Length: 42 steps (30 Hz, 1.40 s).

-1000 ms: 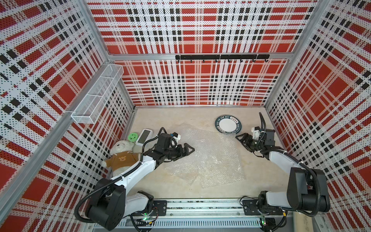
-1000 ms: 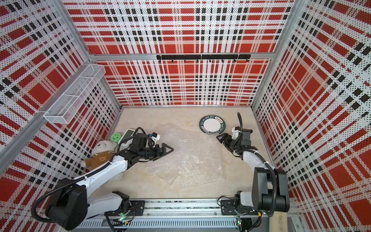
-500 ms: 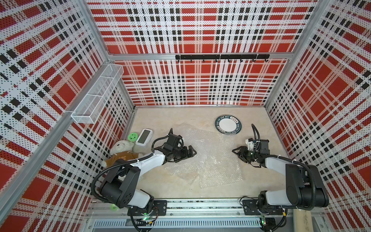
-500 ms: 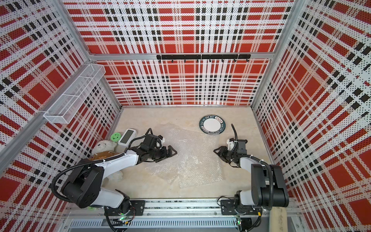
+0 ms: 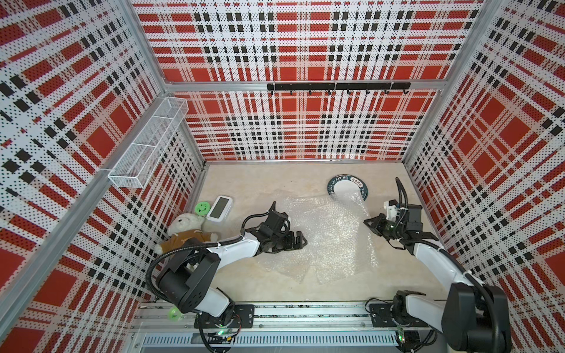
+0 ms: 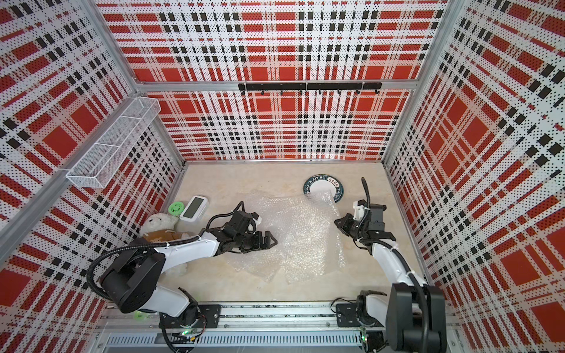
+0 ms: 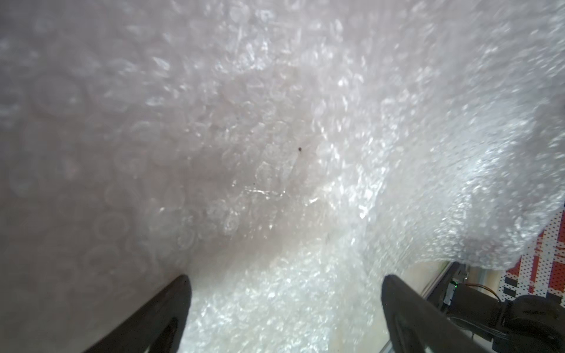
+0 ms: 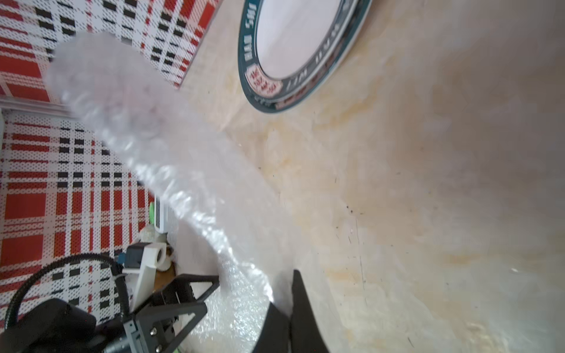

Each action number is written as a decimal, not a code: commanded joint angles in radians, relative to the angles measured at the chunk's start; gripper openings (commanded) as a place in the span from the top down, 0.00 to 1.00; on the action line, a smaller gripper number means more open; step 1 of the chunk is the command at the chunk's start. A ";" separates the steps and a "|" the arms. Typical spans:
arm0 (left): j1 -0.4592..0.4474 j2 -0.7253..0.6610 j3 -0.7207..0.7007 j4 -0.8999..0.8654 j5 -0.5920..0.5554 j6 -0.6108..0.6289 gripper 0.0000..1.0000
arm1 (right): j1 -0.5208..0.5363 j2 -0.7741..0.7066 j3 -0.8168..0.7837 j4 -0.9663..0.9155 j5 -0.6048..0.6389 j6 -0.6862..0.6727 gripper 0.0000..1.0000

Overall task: Unpack dinner plates from bubble wrap
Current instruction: Adjust the bubble wrap on the bubble wrap.

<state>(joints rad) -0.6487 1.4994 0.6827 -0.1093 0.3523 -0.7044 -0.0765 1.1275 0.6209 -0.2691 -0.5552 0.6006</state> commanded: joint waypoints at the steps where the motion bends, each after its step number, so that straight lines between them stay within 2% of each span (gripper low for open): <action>1: -0.061 -0.011 -0.005 0.048 -0.037 -0.060 0.01 | -0.021 -0.038 0.050 -0.204 0.088 -0.062 1.00; 6: -0.161 0.016 -0.020 0.145 -0.089 -0.162 0.01 | -0.035 -0.091 0.109 -0.318 0.106 -0.089 1.00; 8: -0.176 0.039 -0.019 0.198 -0.085 -0.196 0.00 | -0.035 -0.107 0.128 -0.328 0.067 -0.083 1.00; 11: -0.165 0.052 -0.013 0.258 -0.055 -0.223 0.01 | -0.034 -0.118 0.157 -0.347 -0.003 -0.061 1.00; 15: -0.115 -0.002 -0.015 0.276 0.014 -0.216 0.01 | 0.000 -0.155 0.182 -0.327 -0.050 0.011 1.00; 19: -0.060 -0.135 -0.023 0.169 0.055 -0.154 0.00 | 0.121 -0.155 0.232 -0.313 0.009 0.069 1.00; 22: -0.028 -0.257 0.002 -0.007 0.049 -0.075 0.01 | 0.222 -0.124 0.256 -0.269 0.043 0.119 0.99; 25: 0.022 -0.377 0.004 -0.127 0.034 -0.034 0.01 | 0.344 -0.085 0.247 -0.145 0.089 0.223 0.99; 30: 0.153 -0.493 -0.002 -0.239 0.052 0.007 0.01 | 0.587 0.089 0.329 0.025 0.229 0.339 0.96; 33: 0.218 -0.541 0.020 -0.294 0.057 0.034 0.00 | 0.681 0.245 0.392 0.150 0.259 0.392 0.96; 39: 0.324 -0.583 0.066 -0.356 0.082 0.070 0.01 | 0.812 0.561 0.541 0.328 0.323 0.482 0.96; 42: 0.339 -0.591 0.063 -0.362 0.095 0.074 0.01 | 0.842 0.695 0.579 0.415 0.315 0.533 0.94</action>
<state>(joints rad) -0.3252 0.9226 0.7250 -0.4252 0.4194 -0.6621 0.7418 1.7416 1.1690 -0.0078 -0.2760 1.0462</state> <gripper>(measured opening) 0.994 0.055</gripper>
